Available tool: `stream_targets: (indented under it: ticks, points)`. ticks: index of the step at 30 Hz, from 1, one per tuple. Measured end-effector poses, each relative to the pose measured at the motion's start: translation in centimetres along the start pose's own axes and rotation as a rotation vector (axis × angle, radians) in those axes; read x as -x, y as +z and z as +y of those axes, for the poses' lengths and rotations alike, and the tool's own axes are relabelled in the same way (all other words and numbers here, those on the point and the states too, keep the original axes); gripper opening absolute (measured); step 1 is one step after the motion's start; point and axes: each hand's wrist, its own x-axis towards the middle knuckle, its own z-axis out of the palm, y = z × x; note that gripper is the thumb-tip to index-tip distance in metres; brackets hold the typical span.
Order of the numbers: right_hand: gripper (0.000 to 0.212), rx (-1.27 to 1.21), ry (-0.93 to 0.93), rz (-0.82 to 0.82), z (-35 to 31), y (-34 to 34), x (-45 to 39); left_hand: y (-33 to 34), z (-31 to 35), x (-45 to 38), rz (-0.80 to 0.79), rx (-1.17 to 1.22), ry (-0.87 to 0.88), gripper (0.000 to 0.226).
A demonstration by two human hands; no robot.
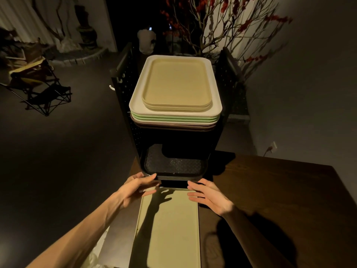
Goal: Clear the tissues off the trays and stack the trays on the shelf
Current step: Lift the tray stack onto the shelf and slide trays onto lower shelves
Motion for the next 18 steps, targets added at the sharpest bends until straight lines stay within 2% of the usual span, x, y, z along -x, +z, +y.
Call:
stream_targets:
  ticks: [2, 5, 8, 10, 11, 12, 13, 14, 16, 18]
  points:
    - [0.063, 0.125, 0.036, 0.007, 1.3, -0.2, 0.1, -0.9, -1.5, 0.4, 0.019, -0.12, -0.034, 0.044]
    - [0.056, 0.207, 0.122, 0.079, 4.2, -0.5, -1.1, -2.8, -4.6, 0.5, 0.149, -0.282, -0.116, 0.041]
    - [0.061, 0.278, 0.259, 0.156, 7.8, -1.3, -2.3, -4.5, -8.3, 0.9, 0.258, -0.327, -0.183, 0.032]
    - [0.065, 0.335, 0.251, 0.211, 9.9, -2.0, -2.0, -5.3, -10.6, 1.5, 0.307, -0.372, -0.208, 0.025]
    - [0.067, 0.328, 0.238, 0.22, 10.8, -2.3, -1.6, -5.6, -11.8, 1.8, 0.331, -0.396, -0.223, 0.02]
    - [0.066, 0.315, 0.249, 0.145, 12.5, -3.3, -2.5, -6.0, -12.9, 2.0, 0.354, -0.407, -0.236, 0.016]
    - [0.063, 0.342, 0.178, 0.07, 14.2, -4.1, -2.9, -6.3, -14.0, 2.3, 0.375, -0.419, -0.254, 0.018]
    - [0.064, 0.311, 0.213, 0.083, 15.6, -4.8, -3.2, -6.5, -14.9, 2.5, 0.393, -0.426, -0.267, 0.022]
    - [0.075, 0.419, 0.247, 0.247, 17.3, -3.7, -2.1, -6.9, -16.4, 2.9, 0.425, -0.462, -0.296, 0.031]
    - [0.083, 0.519, 0.288, 0.241, 17.8, -2.6, -0.7, -7.0, -17.5, 3.4, 0.454, -0.487, -0.32, 0.032]
